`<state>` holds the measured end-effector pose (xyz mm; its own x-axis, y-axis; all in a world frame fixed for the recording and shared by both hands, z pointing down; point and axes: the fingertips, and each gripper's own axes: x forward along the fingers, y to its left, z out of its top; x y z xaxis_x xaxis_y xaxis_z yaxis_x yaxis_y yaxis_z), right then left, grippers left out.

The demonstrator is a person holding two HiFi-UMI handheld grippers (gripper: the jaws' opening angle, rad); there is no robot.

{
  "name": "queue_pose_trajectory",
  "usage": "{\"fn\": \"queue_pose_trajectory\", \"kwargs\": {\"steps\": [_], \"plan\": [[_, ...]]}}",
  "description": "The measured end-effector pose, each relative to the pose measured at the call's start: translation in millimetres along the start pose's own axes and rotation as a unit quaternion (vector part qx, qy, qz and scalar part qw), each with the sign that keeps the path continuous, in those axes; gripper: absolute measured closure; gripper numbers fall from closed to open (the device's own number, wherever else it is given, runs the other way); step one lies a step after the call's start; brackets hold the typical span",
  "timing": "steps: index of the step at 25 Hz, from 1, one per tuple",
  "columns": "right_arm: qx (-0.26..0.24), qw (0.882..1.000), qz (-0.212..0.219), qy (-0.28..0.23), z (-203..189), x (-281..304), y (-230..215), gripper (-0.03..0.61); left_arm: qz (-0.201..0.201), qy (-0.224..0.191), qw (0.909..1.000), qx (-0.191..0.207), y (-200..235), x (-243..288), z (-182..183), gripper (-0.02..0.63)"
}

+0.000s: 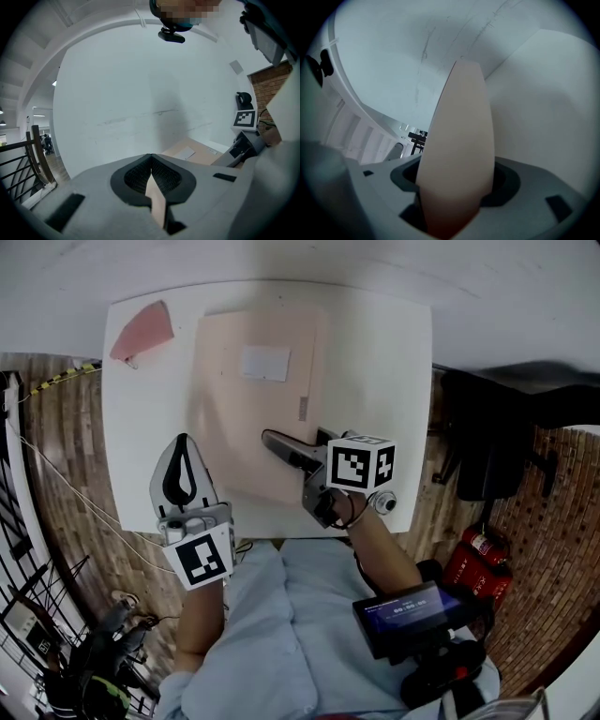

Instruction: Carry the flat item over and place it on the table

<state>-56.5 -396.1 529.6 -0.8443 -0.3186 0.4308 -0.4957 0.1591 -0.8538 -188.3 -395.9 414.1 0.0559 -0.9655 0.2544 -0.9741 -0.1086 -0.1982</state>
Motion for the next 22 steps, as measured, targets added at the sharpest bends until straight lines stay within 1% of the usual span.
{"fn": "queue_pose_trajectory", "kwargs": {"steps": [3, 7, 12, 22], "plan": [[-0.003, 1.000, 0.001, 0.008, -3, 2, 0, 0.247, 0.002, -0.006, 1.0000, 0.002, 1, 0, 2, 0.604], [-0.017, 1.000, -0.013, 0.012, -4, 3, -1, 0.229, 0.004, -0.003, 1.0000, 0.001, 3, 0, 1, 0.604], [-0.038, 0.998, -0.040, 0.012, -2, 3, -7, 0.202, 0.005, -0.008, 1.0000, 0.002, 3, 1, 2, 0.604], [-0.075, 0.993, -0.090, 0.001, 2, -2, -20, 0.160, 0.000, -0.005, 1.0000, 0.004, -1, 1, 0, 0.604]]}}
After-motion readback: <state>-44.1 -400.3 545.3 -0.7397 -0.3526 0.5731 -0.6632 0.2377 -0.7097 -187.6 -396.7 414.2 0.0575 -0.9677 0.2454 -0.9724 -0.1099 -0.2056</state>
